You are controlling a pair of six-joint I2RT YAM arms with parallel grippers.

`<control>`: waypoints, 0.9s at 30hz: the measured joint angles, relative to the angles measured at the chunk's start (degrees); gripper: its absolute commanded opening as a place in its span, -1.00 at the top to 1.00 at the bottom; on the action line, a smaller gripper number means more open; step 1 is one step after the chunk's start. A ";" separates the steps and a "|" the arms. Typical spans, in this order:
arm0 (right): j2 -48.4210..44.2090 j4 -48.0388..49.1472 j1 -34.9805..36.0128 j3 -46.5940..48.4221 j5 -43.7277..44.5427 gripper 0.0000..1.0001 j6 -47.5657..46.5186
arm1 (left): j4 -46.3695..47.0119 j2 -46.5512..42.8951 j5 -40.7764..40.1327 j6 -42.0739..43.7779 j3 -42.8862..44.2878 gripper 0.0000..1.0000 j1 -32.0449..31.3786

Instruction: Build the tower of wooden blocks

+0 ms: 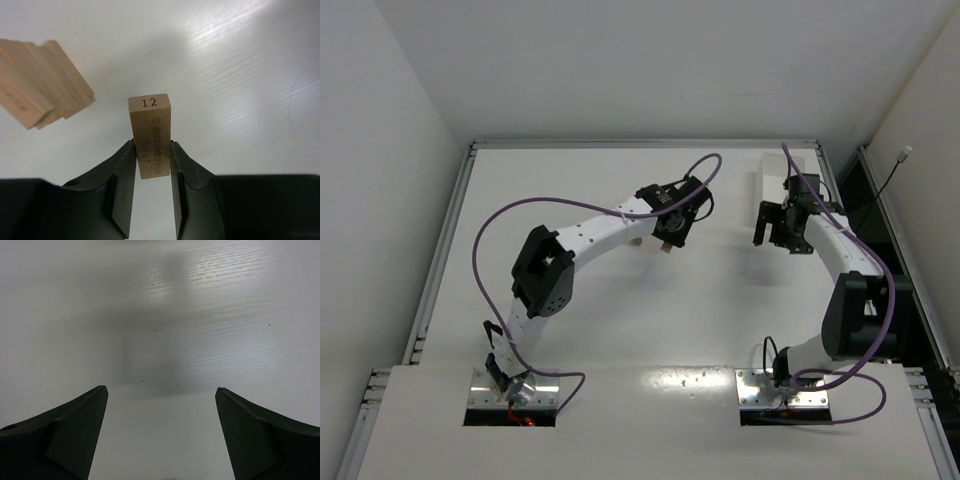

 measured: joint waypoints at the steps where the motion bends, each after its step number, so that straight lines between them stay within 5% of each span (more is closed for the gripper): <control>1: 0.04 0.00 0.00 0.02 -0.31 -0.72 -0.02 | -0.09 -0.70 -1.16 -1.07 0.90 1.00 -0.02; 11: 0.07 0.17 0.00 0.07 -2.14 -0.69 0.00 | -0.26 -1.42 -4.20 -5.29 9.99 1.00 2.10; 27: 2.58 0.66 0.31 0.13 -4.50 -0.65 -0.04 | -0.20 -1.40 -0.09 -6.54 13.90 1.00 19.52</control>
